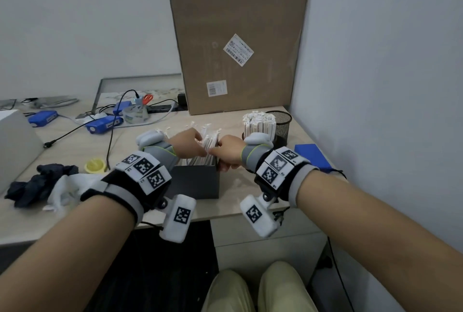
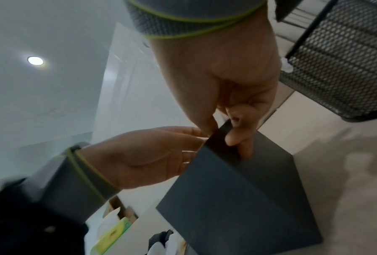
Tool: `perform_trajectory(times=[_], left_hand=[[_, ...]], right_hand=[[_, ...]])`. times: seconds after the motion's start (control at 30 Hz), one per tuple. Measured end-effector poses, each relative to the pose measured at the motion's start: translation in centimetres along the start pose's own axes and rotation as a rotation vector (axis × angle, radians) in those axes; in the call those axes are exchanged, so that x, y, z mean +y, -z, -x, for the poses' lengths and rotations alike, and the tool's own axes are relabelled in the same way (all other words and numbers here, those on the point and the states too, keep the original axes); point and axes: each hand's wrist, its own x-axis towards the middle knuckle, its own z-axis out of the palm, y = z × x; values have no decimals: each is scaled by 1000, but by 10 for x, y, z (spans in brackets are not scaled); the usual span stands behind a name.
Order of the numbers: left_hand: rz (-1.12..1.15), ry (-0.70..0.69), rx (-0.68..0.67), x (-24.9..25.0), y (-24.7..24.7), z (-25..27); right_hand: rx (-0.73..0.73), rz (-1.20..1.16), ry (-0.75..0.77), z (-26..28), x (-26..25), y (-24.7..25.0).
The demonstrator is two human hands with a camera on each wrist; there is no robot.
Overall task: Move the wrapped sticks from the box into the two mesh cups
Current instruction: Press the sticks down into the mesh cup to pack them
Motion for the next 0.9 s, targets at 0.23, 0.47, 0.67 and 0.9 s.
perform_trajectory(times=[0.23, 0.47, 0.67, 0.9], left_hand=[[-9, -4, -33, 1, -15, -7], [113, -57, 189, -1, -18, -12], [4, -38, 142, -3, -30, -14], [-69, -78, 94, -1, -34, -19]], right_hand=[[-66, -270, -39, 4, -6, -4], [288, -47, 47, 2, -14, -16], [299, -24, 32, -1, -9, -27], [232, -10, 52, -1, -6, -22]])
